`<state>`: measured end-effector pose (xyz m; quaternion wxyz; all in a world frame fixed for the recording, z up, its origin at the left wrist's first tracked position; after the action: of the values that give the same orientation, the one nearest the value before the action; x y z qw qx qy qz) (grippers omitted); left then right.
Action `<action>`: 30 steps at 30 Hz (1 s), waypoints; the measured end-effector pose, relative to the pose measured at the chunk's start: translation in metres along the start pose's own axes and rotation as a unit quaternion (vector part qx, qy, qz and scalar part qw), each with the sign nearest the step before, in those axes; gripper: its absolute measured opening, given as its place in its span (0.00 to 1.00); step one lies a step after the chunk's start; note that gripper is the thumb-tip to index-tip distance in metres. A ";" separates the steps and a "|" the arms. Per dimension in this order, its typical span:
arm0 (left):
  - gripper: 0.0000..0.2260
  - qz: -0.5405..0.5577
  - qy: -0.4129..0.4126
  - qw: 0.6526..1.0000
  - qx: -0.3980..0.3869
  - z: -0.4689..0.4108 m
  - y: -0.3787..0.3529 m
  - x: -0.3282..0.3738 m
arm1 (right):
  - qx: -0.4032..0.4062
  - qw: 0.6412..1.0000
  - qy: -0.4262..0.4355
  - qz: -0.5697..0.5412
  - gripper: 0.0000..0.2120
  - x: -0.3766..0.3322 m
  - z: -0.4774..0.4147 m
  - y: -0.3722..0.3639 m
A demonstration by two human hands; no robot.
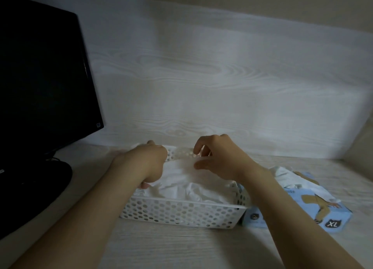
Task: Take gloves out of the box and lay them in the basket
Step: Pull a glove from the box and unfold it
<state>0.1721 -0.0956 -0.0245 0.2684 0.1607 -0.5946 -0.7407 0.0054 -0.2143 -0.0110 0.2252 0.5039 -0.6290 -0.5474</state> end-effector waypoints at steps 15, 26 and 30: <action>0.35 -0.139 -0.078 0.984 -0.079 0.025 -0.006 0.018 | -0.304 0.948 -0.033 0.092 0.47 -0.021 0.020 -0.016; 0.37 -0.190 -0.047 0.975 -0.105 0.014 -0.022 0.025 | -0.295 0.951 -0.020 0.088 0.43 -0.013 0.016 -0.034; 0.27 -0.186 -0.034 0.981 -0.038 0.030 -0.011 0.034 | -0.279 0.955 -0.012 0.104 0.43 -0.024 0.017 -0.015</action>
<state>0.1258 -0.0903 -0.0250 0.1115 0.2334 -0.5342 -0.8048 0.0060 -0.1841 -0.0230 0.4055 0.3462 -0.5028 -0.6804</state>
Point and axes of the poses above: each hand's wrist, its own z-axis away from the middle knuckle, its own y-axis out of the back of the hand, x = y × z, the point moved 4 cm from there along -z, towards the middle knuckle, and after that the axes turned 9 degrees about y, right-handed, at the moved point
